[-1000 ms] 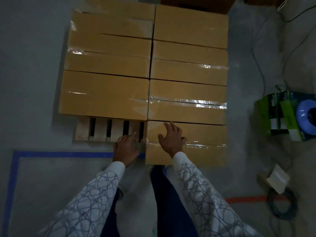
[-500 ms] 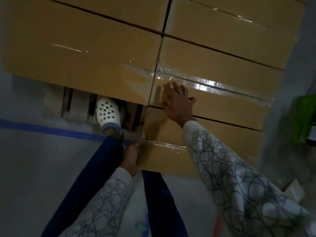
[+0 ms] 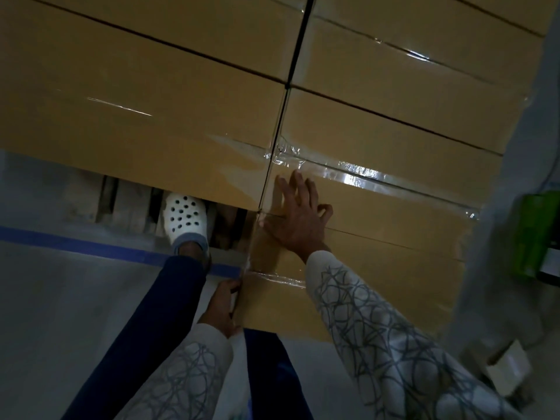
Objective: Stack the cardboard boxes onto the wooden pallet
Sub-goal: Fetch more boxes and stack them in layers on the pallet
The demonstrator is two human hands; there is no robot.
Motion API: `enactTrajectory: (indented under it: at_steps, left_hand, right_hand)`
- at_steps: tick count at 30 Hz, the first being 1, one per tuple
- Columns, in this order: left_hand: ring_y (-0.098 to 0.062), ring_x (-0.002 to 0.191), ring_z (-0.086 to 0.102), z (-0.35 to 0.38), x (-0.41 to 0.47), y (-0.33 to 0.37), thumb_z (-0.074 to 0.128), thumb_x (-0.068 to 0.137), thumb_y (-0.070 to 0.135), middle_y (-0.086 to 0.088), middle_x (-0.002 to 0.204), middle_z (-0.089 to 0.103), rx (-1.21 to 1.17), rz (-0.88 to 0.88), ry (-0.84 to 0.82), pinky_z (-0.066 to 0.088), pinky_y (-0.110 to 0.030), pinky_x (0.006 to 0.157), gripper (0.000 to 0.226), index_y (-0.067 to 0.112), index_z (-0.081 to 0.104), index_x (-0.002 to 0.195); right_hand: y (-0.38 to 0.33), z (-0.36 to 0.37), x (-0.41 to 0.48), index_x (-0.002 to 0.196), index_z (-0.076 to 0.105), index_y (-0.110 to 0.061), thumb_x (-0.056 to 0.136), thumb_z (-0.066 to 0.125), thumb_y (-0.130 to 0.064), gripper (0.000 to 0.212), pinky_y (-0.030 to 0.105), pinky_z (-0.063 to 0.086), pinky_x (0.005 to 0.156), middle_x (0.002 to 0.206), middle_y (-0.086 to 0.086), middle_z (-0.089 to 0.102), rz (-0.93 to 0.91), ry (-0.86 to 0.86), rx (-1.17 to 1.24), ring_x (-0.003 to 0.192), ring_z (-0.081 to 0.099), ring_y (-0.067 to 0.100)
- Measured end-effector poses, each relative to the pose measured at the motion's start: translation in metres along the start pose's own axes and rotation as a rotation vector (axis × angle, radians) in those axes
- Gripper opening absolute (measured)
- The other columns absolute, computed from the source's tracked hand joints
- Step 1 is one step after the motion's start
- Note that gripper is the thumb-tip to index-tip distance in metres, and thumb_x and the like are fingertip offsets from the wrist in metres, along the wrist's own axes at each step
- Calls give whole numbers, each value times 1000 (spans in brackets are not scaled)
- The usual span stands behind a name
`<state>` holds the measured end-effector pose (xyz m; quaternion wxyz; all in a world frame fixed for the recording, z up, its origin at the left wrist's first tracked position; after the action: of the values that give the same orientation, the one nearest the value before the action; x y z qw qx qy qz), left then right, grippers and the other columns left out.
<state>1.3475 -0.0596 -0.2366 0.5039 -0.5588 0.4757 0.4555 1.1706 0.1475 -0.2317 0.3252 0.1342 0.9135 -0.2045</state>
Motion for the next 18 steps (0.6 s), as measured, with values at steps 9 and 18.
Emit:
enactTrajectory:
  at_steps: [9, 18]
  left_hand:
    - [-27, 87, 57, 12, -15, 6, 67, 92, 36, -10, 99, 61, -174, -74, -4, 53, -40, 73, 14, 23, 68, 96]
    - [-27, 81, 54, 16, -17, 7, 66, 94, 30, -10, 93, 59, -226, -146, -13, 48, -34, 64, 22, 13, 66, 108]
  right_hand:
    - [0, 2, 3, 164, 2, -42, 86, 68, -65, 104, 75, 13, 115, 171, -11, -19, 12, -18, -24, 159, -16, 23]
    - [1, 0, 5, 164, -1, -42, 85, 74, -59, 110, 77, 10, 114, 171, -11, -21, 8, -65, -35, 158, -17, 25]
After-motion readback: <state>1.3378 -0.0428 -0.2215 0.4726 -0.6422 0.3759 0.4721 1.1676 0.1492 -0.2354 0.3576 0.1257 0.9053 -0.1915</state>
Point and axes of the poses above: each hand's wrist, its own x-axis towards the middle knuckle, its own z-axis out of the palm, y = z × x, the point moved 9 cm from there along x, towards the middle knuckle
